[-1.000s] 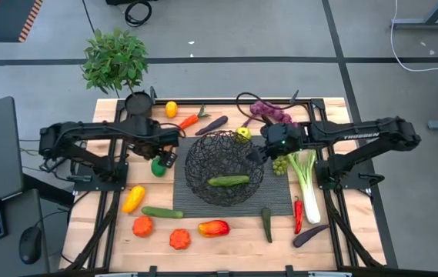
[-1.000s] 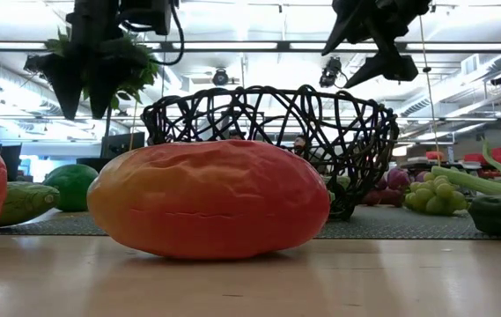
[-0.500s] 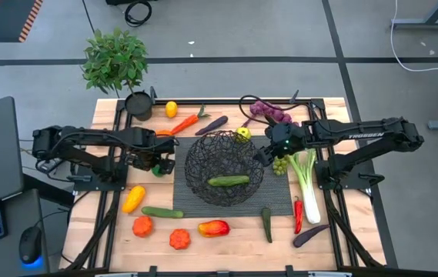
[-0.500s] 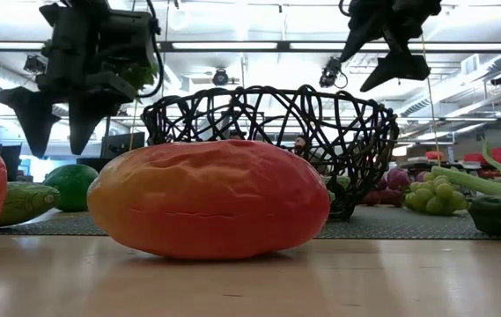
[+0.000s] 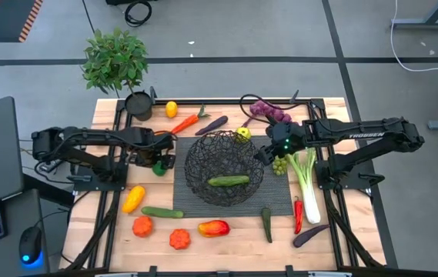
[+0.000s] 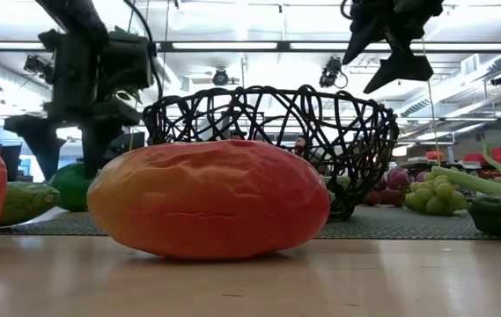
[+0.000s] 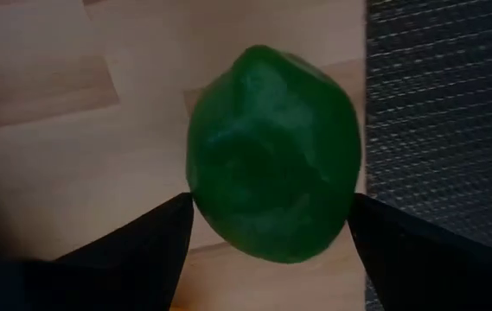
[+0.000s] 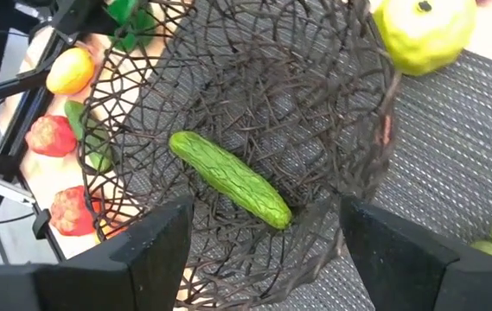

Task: Build produce basket
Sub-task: Put the lime into the black basket

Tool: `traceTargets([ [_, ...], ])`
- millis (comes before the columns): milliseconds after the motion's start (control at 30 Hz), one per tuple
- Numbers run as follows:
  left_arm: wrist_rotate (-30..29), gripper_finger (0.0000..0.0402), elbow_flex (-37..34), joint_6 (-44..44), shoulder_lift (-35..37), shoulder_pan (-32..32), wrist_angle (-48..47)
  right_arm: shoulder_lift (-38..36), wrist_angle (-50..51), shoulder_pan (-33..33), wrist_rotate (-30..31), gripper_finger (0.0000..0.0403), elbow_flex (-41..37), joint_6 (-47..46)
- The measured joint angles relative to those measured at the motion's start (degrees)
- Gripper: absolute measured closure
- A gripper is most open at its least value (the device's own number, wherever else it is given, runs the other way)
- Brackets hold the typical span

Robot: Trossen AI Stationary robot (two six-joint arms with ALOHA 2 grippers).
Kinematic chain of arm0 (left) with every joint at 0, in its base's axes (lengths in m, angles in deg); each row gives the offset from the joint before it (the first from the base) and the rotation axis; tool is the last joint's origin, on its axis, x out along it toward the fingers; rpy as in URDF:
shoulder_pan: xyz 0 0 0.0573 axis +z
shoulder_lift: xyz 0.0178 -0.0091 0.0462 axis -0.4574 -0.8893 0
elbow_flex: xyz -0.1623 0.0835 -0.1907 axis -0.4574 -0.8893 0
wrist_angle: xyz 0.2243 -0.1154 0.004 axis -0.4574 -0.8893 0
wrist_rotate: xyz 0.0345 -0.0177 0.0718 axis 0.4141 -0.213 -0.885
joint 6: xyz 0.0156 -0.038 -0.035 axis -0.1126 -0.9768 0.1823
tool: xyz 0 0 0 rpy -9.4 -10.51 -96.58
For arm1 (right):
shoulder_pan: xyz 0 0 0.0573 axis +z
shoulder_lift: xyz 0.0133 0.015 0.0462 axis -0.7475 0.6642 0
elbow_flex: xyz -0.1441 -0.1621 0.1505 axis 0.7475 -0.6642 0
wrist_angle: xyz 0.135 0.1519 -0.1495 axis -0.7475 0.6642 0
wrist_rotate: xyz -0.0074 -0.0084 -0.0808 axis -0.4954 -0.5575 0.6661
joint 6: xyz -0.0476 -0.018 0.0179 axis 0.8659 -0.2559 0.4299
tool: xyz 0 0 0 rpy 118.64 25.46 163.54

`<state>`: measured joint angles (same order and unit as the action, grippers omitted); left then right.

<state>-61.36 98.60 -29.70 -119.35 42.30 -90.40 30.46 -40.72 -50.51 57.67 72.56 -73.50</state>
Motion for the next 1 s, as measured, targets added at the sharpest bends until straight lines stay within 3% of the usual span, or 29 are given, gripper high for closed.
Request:
traceTargets([
  [600,-8.67,0.0090,-2.69,6.95,-0.02,4.61,5.69,-0.02,0.13,0.04,-1.13,0.0108,0.00,-5.87],
  [1000,-5.52,0.0146,-2.64,8.66,0.00,3.88,7.44,-0.02,0.13,0.07,-1.46,0.0108,0.00,-6.98],
])
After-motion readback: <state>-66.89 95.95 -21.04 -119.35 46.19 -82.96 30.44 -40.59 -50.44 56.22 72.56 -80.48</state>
